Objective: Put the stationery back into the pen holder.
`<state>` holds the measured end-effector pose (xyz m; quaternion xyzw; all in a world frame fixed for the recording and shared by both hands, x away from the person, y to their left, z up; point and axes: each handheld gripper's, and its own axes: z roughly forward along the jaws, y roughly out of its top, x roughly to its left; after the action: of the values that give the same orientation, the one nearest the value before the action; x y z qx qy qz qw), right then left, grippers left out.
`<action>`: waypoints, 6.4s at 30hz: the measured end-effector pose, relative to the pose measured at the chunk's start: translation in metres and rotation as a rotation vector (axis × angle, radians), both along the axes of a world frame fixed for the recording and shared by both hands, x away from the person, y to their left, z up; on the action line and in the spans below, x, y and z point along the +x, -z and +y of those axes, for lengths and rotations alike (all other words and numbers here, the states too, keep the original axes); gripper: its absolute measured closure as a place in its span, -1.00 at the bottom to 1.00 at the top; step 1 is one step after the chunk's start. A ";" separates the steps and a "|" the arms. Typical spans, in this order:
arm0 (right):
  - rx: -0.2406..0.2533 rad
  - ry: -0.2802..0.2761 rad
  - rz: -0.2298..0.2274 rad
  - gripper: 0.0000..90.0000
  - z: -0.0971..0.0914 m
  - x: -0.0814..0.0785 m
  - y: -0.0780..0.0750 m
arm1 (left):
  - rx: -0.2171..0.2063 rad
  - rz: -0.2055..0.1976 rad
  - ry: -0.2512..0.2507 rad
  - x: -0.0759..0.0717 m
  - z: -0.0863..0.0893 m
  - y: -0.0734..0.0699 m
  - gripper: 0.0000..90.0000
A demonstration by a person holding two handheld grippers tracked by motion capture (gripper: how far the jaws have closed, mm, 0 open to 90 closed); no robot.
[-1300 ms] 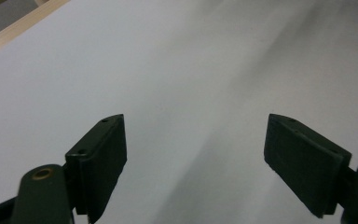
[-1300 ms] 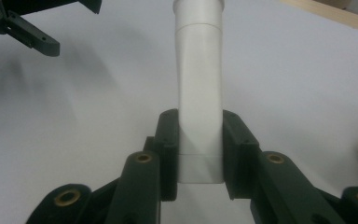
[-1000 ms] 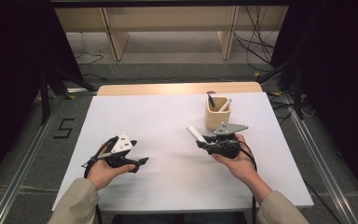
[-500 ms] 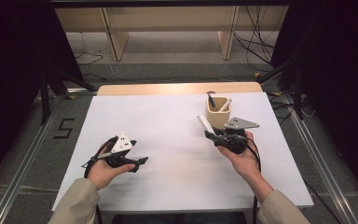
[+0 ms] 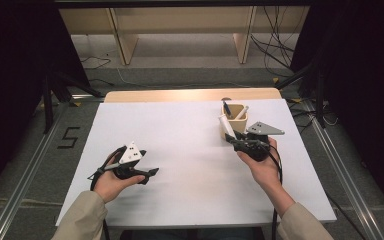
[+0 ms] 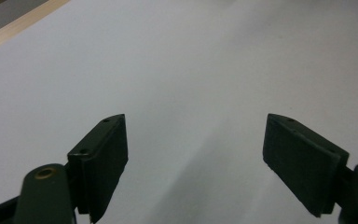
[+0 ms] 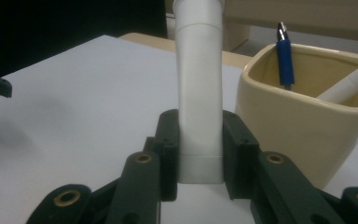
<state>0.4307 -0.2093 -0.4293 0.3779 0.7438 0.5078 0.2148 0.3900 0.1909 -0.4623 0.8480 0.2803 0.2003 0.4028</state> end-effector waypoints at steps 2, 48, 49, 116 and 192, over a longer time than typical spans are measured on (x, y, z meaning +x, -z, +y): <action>0.001 0.015 -0.007 0.58 -0.001 0.001 -0.002 | 0.000 0.000 -0.001 0.000 0.000 0.000 -0.51; 0.023 0.127 -0.039 0.58 -0.016 0.023 -0.014 | 0.000 -0.001 -0.008 0.001 -0.001 0.001 -0.51; 0.024 0.127 -0.038 0.58 -0.016 0.023 -0.014 | 0.000 0.000 -0.008 0.001 -0.001 0.001 -0.51; 0.015 0.170 -0.025 0.58 -0.010 0.069 -0.016 | 0.004 0.007 -0.008 0.002 0.000 0.003 -0.50; -0.016 0.184 -0.029 0.10 0.001 0.080 -0.008 | 0.000 0.010 -0.002 0.001 -0.001 0.004 -0.50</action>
<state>0.5112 -0.2083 -0.4209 0.4353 0.7069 0.4854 0.2743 0.3913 0.1898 -0.4663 0.8487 0.2830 0.1965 0.4012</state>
